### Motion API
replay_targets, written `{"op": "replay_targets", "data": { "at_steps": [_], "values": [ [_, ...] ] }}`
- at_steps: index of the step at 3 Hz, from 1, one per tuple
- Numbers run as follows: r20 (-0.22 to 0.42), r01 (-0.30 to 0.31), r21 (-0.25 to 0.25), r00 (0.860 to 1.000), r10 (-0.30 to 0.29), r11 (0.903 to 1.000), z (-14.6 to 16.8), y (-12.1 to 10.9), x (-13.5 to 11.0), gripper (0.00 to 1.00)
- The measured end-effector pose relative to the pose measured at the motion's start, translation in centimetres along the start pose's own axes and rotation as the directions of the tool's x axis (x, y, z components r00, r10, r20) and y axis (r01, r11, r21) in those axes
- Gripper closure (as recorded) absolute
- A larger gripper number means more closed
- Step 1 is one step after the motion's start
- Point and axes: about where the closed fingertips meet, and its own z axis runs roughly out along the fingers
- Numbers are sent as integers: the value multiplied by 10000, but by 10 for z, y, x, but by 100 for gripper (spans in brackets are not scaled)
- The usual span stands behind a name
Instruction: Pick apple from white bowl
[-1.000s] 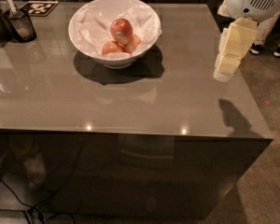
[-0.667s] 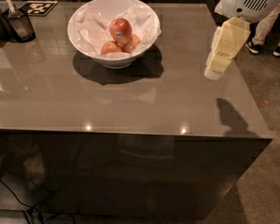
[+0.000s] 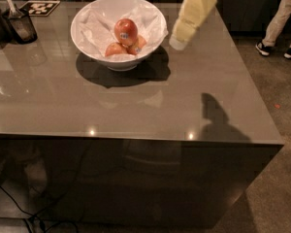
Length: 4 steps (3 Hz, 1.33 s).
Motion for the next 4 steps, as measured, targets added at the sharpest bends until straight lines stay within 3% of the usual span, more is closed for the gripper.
{"op": "replay_targets", "data": {
  "at_steps": [2,3,4],
  "values": [
    [506,97,349,9987,-115,9993,-6,-7,-19,0],
    [926,219,30,9955,-221,9998,15,-15,-54,0],
    [716,254,-181,9971,-241,9995,49,-28,-96,0]
  ]
}}
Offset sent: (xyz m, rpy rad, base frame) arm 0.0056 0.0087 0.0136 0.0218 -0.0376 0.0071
